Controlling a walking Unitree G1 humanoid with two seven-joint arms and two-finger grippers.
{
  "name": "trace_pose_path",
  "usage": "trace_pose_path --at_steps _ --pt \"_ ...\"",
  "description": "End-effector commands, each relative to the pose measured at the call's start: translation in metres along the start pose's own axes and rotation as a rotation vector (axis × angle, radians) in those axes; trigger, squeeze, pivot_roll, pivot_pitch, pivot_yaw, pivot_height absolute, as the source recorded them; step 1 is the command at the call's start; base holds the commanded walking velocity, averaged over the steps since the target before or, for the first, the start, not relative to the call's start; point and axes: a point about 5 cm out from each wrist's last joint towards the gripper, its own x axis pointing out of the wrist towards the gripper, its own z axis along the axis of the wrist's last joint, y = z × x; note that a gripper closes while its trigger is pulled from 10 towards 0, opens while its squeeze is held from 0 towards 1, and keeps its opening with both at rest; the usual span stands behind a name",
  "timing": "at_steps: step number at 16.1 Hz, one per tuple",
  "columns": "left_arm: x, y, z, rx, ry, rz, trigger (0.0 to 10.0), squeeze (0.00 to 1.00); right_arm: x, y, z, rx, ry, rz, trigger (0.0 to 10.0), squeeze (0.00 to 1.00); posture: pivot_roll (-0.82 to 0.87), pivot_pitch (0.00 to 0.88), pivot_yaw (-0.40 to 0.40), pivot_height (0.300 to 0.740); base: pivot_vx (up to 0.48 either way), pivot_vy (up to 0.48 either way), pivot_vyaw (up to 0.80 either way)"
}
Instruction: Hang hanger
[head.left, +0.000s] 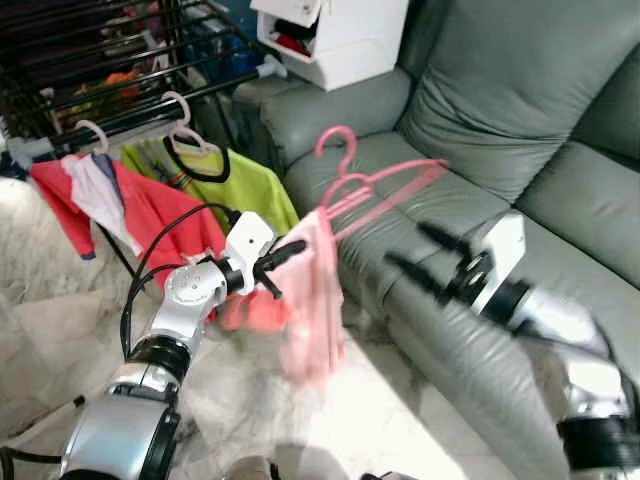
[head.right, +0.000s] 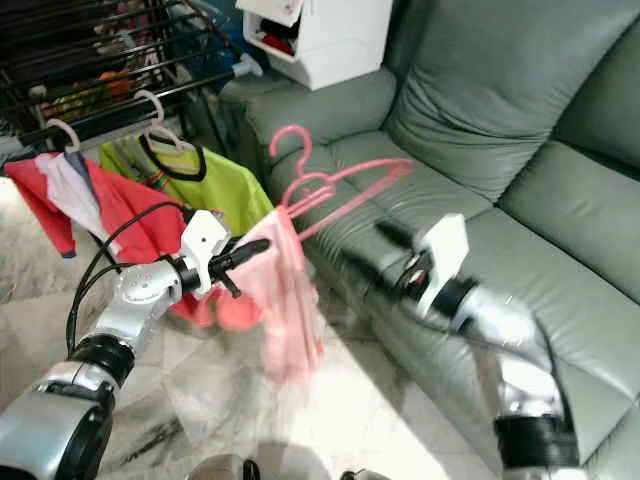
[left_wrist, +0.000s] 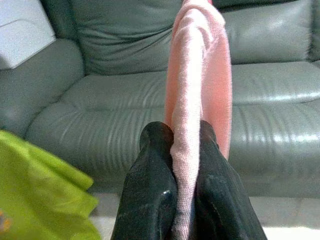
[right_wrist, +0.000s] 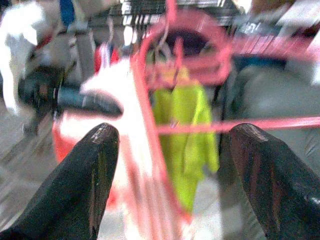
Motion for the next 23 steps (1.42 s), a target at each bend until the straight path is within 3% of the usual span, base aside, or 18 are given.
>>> trace_pose_path --at_steps 1,4,5,6,9,12,13,15,23 --pt "-0.004 0.002 0.012 0.01 -0.046 -0.056 0.0 0.0 0.002 0.007 -0.003 -0.008 0.012 0.019 10.0 1.0 -0.06 0.074 0.038 0.74 0.0 0.0 0.0" --pt "-0.014 -0.004 0.033 0.078 -0.099 -0.205 0.0 0.0 0.004 0.01 -0.012 0.021 0.029 0.009 10.0 1.0 -0.05 0.075 0.037 0.74 0.0 0.0 0.0" --pt "-0.016 -0.001 0.038 0.097 -0.103 -0.21 0.0 0.0 0.004 0.012 -0.015 0.04 0.04 0.028 10.0 0.85 -0.05 0.075 0.035 0.74 0.0 0.0 0.0" --pt "-0.018 0.006 0.043 0.139 -0.1 -0.201 0.0 0.0 0.001 0.018 -0.02 0.071 0.069 0.081 10.0 0.0 -0.05 0.074 0.034 0.74 0.0 0.0 0.0" --pt "-0.022 0.011 0.059 0.182 -0.106 -0.236 0.0 0.0 -0.005 0.013 -0.03 0.064 0.144 0.061 10.0 0.0 -0.05 0.075 0.033 0.74 0.0 0.0 0.0" --pt "-0.024 0.014 0.067 0.216 -0.09 -0.263 0.0 0.0 -0.006 0.004 -0.028 0.077 0.116 0.001 10.0 0.0 -0.04 0.073 0.03 0.74 0.0 0.0 0.0" --pt "-0.025 0.015 0.064 0.255 -0.063 -0.268 0.0 0.0 -0.006 -0.01 -0.026 0.017 0.088 -0.122 10.0 0.0 -0.03 0.072 0.029 0.74 0.0 0.0 0.0" --pt "-0.025 0.008 0.066 0.276 -0.061 -0.307 0.0 0.0 -0.008 -0.024 -0.031 0.006 0.116 -0.217 10.0 0.0 -0.03 0.074 0.027 0.74 0.0 0.0 0.0" --pt "-0.011 -0.016 0.1 0.298 -0.196 -0.374 0.0 0.0 0.007 -0.011 -0.039 0.068 0.106 -0.135 10.0 0.0 -0.02 0.083 0.033 0.74 0.0 0.0 0.0"
